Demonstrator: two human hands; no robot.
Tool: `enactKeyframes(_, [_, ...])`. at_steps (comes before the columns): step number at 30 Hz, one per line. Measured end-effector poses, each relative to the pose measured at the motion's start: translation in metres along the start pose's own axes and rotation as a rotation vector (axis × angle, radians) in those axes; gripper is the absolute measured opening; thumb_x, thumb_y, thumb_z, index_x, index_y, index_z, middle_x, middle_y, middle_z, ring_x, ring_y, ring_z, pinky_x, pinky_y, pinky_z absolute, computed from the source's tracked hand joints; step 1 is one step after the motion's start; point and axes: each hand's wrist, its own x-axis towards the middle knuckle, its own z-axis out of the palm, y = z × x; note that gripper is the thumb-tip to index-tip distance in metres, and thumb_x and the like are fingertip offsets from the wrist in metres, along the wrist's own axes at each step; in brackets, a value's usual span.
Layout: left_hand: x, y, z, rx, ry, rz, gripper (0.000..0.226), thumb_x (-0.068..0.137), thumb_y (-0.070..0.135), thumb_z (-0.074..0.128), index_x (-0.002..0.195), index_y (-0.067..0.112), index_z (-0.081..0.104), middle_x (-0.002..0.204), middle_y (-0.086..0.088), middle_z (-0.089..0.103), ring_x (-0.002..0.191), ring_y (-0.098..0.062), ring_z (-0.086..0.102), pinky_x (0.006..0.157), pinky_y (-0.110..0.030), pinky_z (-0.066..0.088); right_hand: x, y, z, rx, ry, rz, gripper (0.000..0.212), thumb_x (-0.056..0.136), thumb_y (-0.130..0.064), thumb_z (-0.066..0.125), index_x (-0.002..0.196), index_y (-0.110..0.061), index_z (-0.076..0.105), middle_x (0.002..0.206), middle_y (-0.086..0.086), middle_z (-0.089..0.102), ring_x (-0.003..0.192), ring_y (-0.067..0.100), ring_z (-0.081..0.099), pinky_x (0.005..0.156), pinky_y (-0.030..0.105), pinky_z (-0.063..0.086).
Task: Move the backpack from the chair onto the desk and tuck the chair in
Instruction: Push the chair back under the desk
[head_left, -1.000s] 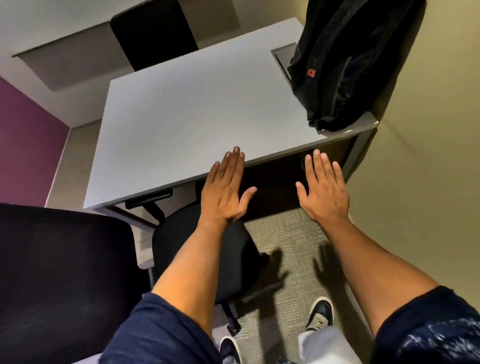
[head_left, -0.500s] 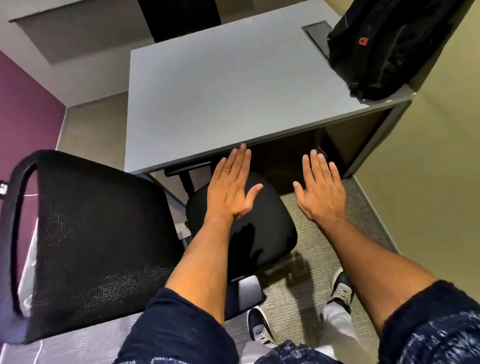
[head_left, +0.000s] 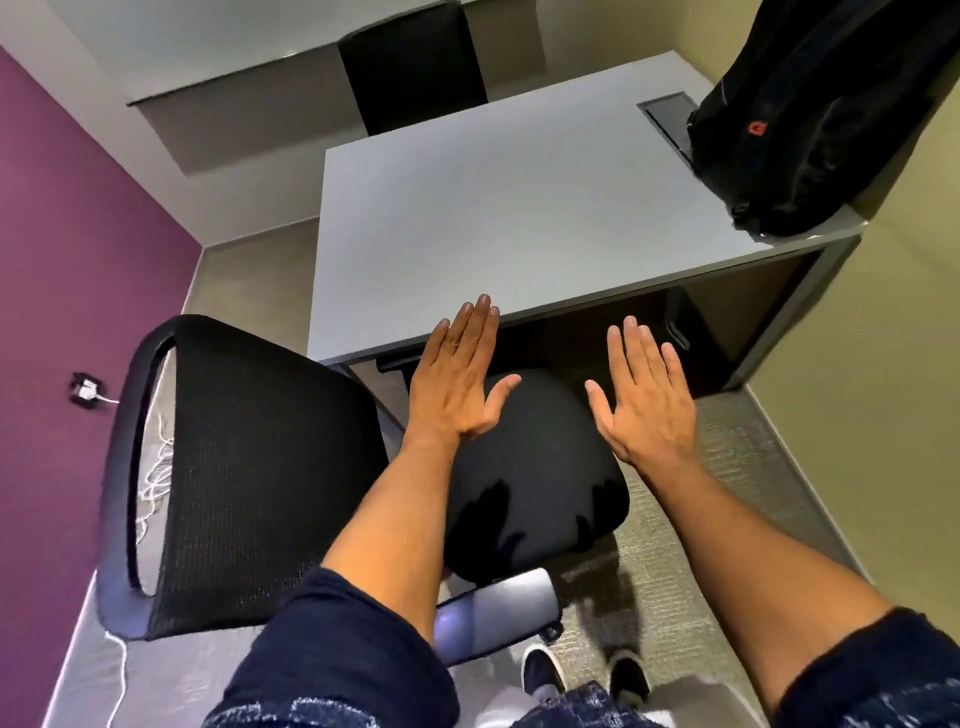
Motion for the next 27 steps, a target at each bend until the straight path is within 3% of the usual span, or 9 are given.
enactKeyframes(5, [-0.004, 0.009, -0.015, 0.046, -0.021, 0.005, 0.084, 0.101, 0.065, 0.021, 0.165, 0.013, 0.004, 0.173, -0.005, -0.003, 0.16, -0.021, -0.004, 0.129, -0.042, -0.001, -0.002, 0.005, 0.002, 0.093, 0.0, 0.067, 0.077, 0.102, -0.056, 0.02, 0.163, -0.01, 0.012, 0.171, 0.014, 0.007, 0.157, 0.027, 0.011, 0.127, 0.047, 0.008])
enactKeyframes(14, [-0.006, -0.023, -0.058, 0.079, -0.035, 0.04, 0.082, 0.101, 0.065, 0.016, 0.165, 0.015, 0.003, 0.173, -0.005, -0.001, 0.16, -0.02, -0.002, 0.128, -0.043, 0.007, 0.006, -0.041, -0.019, 0.161, 0.002, -0.012, 0.076, 0.102, -0.055, 0.017, 0.163, -0.01, 0.01, 0.171, 0.011, 0.007, 0.158, 0.025, 0.009, 0.128, 0.045, 0.006])
enactKeyframes(27, [-0.002, -0.184, -0.116, 0.094, -0.005, 0.171, 0.082, 0.102, 0.067, 0.009, 0.165, 0.016, 0.003, 0.173, -0.002, -0.002, 0.159, -0.018, -0.001, 0.128, -0.041, 0.009, 0.014, -0.197, -0.037, 0.185, 0.119, -0.03, 0.077, 0.103, -0.06, 0.015, 0.164, -0.012, 0.007, 0.171, 0.009, 0.005, 0.158, 0.02, 0.004, 0.128, 0.039, 0.002])
